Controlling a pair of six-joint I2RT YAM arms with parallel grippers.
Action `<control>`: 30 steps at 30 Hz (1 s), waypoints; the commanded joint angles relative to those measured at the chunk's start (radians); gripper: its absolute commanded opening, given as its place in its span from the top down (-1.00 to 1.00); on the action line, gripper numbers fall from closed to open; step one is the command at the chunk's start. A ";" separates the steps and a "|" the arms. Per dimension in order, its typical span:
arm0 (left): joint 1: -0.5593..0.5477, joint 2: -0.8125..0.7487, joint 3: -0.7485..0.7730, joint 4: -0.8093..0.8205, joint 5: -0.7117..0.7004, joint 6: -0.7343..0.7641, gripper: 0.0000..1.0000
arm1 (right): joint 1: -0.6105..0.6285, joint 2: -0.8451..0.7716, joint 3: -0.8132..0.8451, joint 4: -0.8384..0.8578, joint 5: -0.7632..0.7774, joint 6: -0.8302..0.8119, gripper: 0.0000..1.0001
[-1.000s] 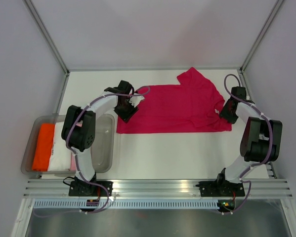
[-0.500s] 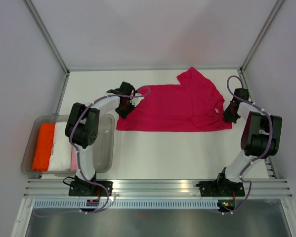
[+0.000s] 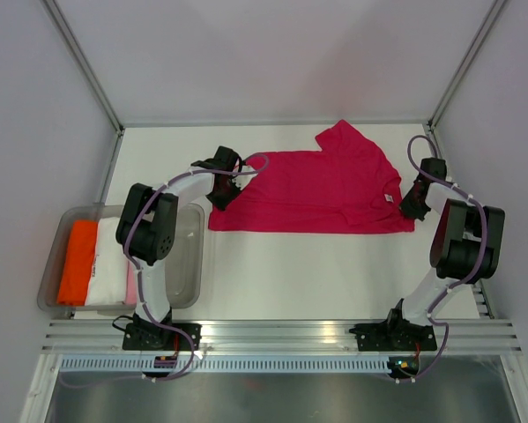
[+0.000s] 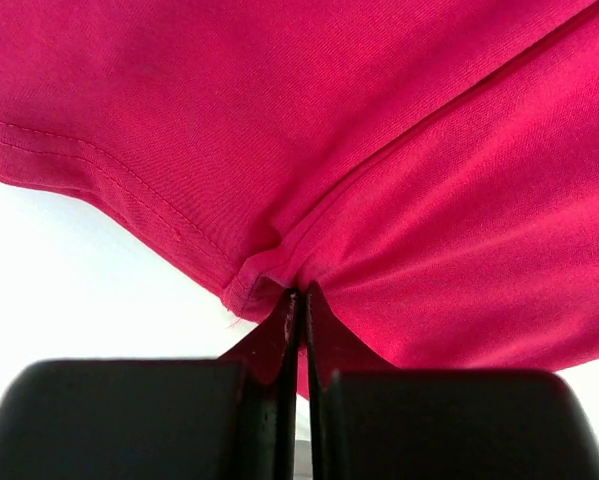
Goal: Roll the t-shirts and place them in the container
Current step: Fold the tshirt
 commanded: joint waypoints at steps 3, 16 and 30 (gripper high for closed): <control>0.006 0.033 -0.038 0.001 -0.004 -0.005 0.85 | -0.013 0.048 0.036 0.021 -0.016 -0.024 0.73; -0.011 -0.124 0.008 -0.043 0.082 -0.003 0.07 | -0.045 -0.156 0.008 -0.062 0.072 0.023 0.38; -0.110 -0.256 -0.230 -0.082 0.079 0.165 -0.25 | -0.077 -0.217 -0.239 0.052 -0.096 0.062 0.21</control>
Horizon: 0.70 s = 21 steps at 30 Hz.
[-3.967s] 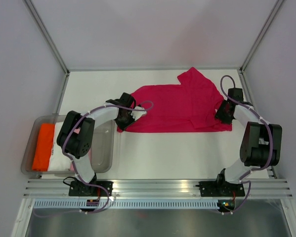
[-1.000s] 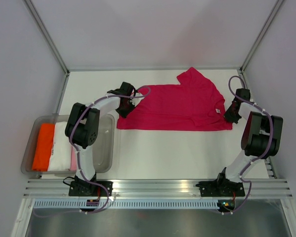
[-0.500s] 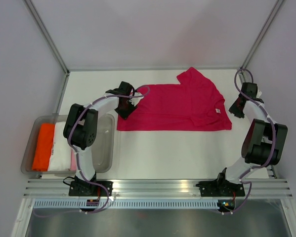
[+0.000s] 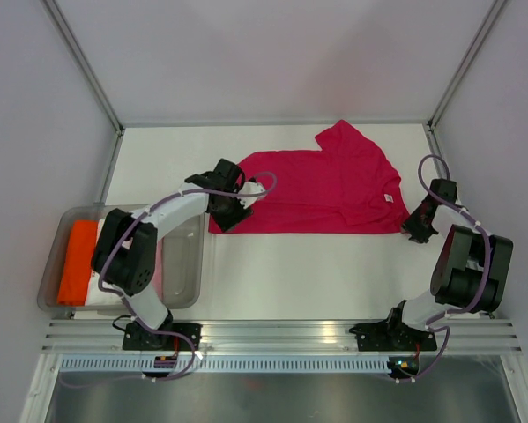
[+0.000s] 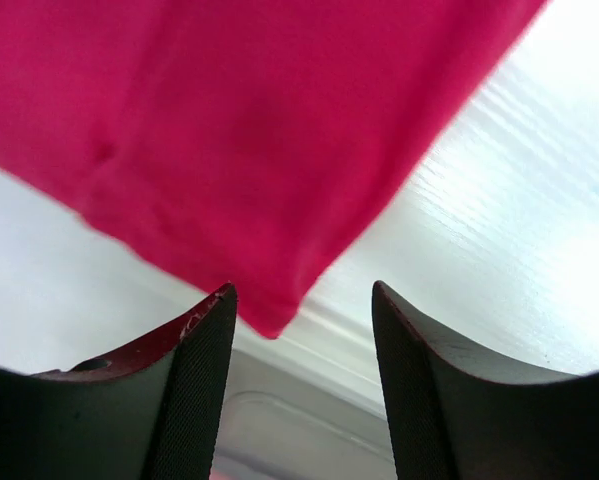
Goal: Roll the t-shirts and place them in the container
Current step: Fold the tshirt
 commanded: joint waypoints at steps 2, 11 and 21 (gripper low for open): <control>-0.013 0.079 -0.062 0.029 -0.087 0.079 -0.27 | 0.000 0.008 -0.009 0.074 -0.032 0.015 0.21; -0.012 0.110 -0.051 0.079 -0.164 0.091 -0.28 | 0.002 -0.085 0.006 0.035 -0.092 0.005 0.21; -0.012 0.168 -0.041 0.086 -0.179 0.052 0.34 | 0.002 -0.021 -0.004 0.073 -0.064 0.022 -0.06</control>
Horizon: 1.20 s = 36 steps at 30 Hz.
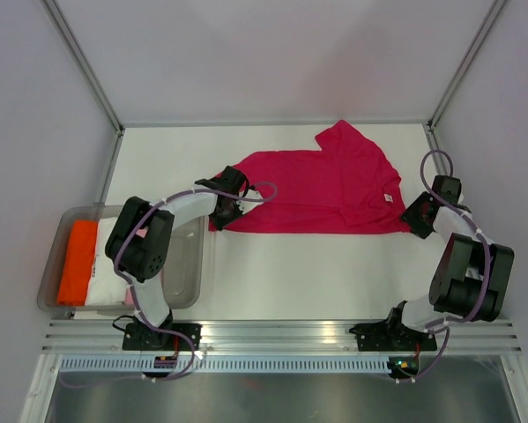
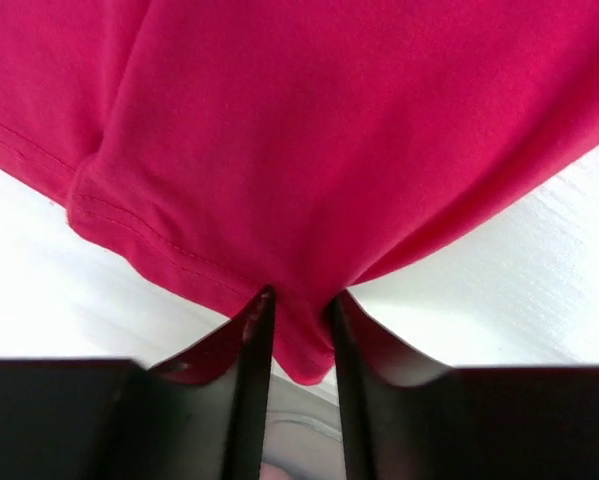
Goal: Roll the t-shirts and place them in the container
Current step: Fold the tshirt
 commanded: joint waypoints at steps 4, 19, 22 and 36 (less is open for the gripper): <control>0.003 0.000 -0.002 0.013 0.019 -0.016 0.95 | 0.000 0.192 0.007 0.087 -0.027 0.016 -0.01; -0.002 -0.250 -0.106 -0.139 0.197 0.004 0.95 | -0.118 -0.315 -0.096 -0.082 0.134 0.138 0.99; -0.013 -0.327 -0.175 -0.160 0.257 0.016 0.95 | -0.118 -0.426 -0.116 -0.144 0.140 0.148 0.99; -0.083 -0.381 -0.240 -0.318 0.406 0.053 -0.07 | -0.120 -0.656 -0.245 -0.314 0.197 0.261 0.02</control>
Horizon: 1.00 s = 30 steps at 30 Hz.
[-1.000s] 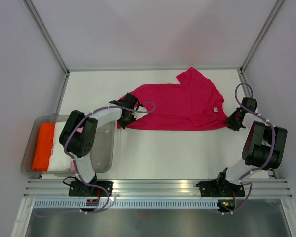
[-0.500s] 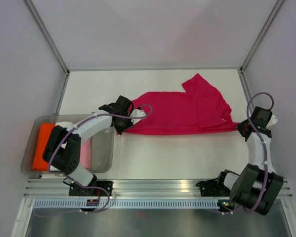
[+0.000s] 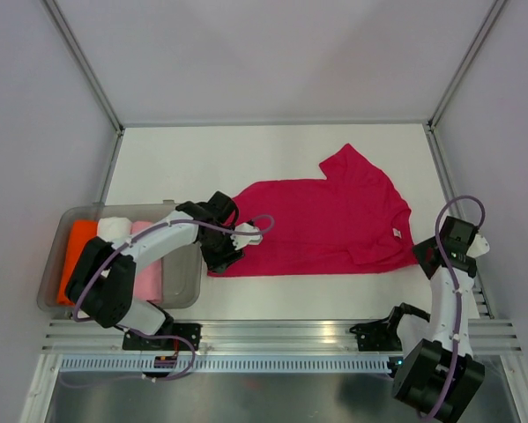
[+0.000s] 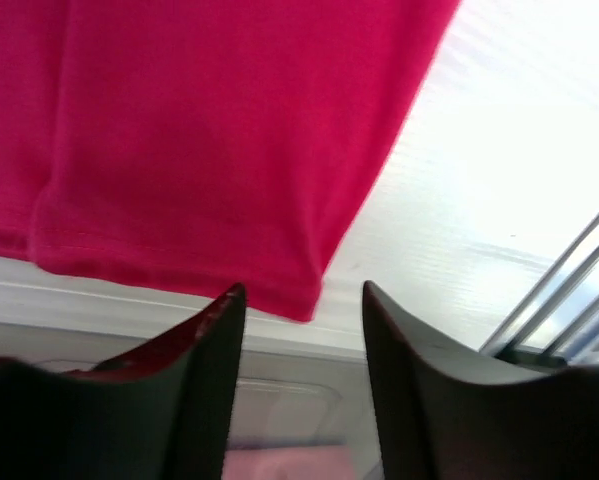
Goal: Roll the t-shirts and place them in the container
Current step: Fold the tshirt
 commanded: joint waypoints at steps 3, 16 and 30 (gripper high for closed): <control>-0.001 -0.034 0.106 -0.088 0.071 0.000 -0.25 | -0.007 -0.040 0.108 -0.022 0.131 0.065 -0.27; 0.147 0.498 0.883 -0.002 -0.055 -0.262 0.39 | 0.229 0.648 0.727 0.225 -0.113 -0.300 -0.16; 0.171 0.848 1.121 0.009 -0.049 -0.324 -0.25 | 0.430 1.462 1.384 0.034 -0.051 -0.559 -0.37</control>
